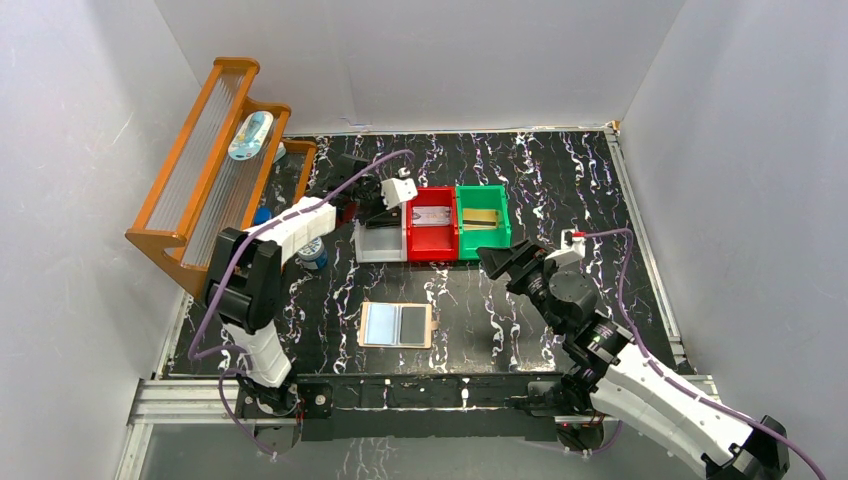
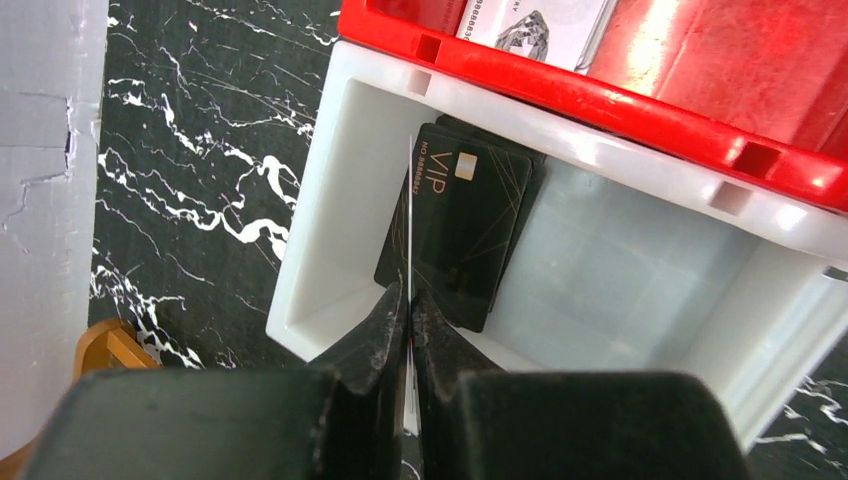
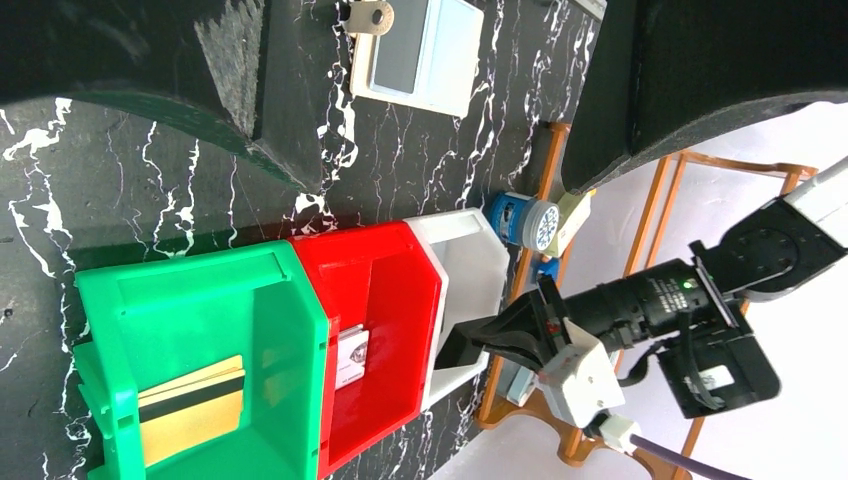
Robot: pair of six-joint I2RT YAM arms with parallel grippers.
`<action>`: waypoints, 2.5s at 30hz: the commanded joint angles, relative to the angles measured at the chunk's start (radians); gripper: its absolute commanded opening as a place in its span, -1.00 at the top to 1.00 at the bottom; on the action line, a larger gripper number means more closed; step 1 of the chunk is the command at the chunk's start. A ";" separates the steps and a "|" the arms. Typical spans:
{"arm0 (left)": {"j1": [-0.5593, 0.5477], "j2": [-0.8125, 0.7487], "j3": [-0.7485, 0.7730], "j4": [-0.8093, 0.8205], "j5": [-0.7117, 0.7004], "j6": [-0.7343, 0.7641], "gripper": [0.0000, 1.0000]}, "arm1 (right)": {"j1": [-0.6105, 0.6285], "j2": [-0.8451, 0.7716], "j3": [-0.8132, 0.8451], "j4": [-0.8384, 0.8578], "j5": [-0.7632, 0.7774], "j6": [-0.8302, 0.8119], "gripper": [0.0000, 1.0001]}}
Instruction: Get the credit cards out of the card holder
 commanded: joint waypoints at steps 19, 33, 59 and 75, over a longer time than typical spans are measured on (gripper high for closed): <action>-0.043 0.076 -0.043 0.157 -0.079 0.090 0.60 | -0.008 -0.041 0.033 -0.024 0.086 0.009 -0.97; -0.044 -0.078 -0.094 0.129 -0.033 -0.019 0.04 | -0.007 -0.013 0.058 -0.050 0.035 0.014 -0.97; -0.038 -0.854 -0.581 0.055 -0.051 -1.240 -0.91 | 0.037 0.548 0.256 0.013 -0.516 0.030 -0.38; -0.037 -0.971 -0.627 -0.033 -0.110 -1.440 -0.97 | 0.234 0.862 0.481 -0.279 -0.330 0.053 -0.32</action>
